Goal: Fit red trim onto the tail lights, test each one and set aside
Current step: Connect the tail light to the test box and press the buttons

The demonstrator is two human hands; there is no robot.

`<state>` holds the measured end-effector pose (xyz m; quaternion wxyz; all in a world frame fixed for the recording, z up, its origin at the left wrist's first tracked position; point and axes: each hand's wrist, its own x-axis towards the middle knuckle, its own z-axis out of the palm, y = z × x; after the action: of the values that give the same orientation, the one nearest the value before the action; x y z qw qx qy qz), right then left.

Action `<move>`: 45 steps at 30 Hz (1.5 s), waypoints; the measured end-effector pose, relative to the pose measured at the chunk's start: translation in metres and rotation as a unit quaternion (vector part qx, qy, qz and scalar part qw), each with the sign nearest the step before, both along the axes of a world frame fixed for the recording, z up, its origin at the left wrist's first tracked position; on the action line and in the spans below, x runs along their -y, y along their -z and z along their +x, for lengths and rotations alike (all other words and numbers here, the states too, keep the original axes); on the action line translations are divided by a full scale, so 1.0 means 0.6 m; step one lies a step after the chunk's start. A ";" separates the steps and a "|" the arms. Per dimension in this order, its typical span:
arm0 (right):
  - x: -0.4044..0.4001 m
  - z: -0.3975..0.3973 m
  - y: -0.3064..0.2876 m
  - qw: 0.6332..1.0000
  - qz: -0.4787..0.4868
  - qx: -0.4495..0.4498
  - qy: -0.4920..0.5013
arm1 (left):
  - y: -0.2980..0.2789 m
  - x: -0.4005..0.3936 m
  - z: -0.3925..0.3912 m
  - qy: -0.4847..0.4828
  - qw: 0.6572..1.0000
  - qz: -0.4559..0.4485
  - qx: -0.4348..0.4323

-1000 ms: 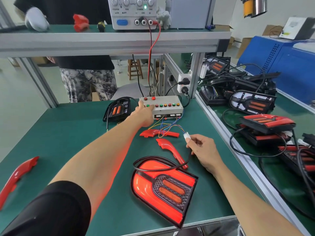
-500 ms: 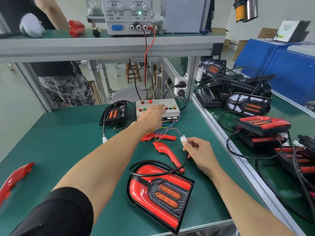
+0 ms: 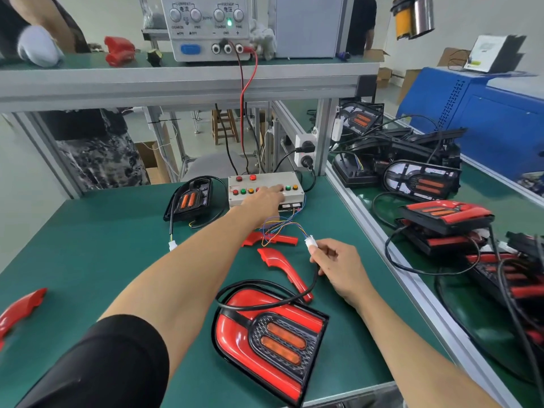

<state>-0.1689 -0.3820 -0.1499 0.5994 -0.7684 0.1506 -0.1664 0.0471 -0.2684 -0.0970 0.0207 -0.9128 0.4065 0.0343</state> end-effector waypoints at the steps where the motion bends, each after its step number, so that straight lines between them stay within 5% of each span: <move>1: 0.000 0.000 0.000 1.000 0.001 0.000 0.000 | -0.001 0.000 0.000 0.001 1.000 0.002 0.001; 13: 0.001 0.000 0.002 1.000 0.003 -0.002 0.000 | 0.007 0.031 0.013 0.016 0.999 0.037 -0.023; 23: 0.001 -0.001 0.001 1.000 -0.006 0.006 -0.005 | 0.009 0.035 0.023 -0.012 0.991 -0.011 -0.134; 45: 0.001 0.001 0.003 1.000 -0.010 0.008 -0.005 | 0.003 0.033 0.011 0.030 0.998 0.013 -0.056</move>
<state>-0.1680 -0.3829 -0.1517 0.5934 -0.7739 0.1400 -0.1713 0.0538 -0.2883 -0.0987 0.0112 -0.8966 0.4335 0.0897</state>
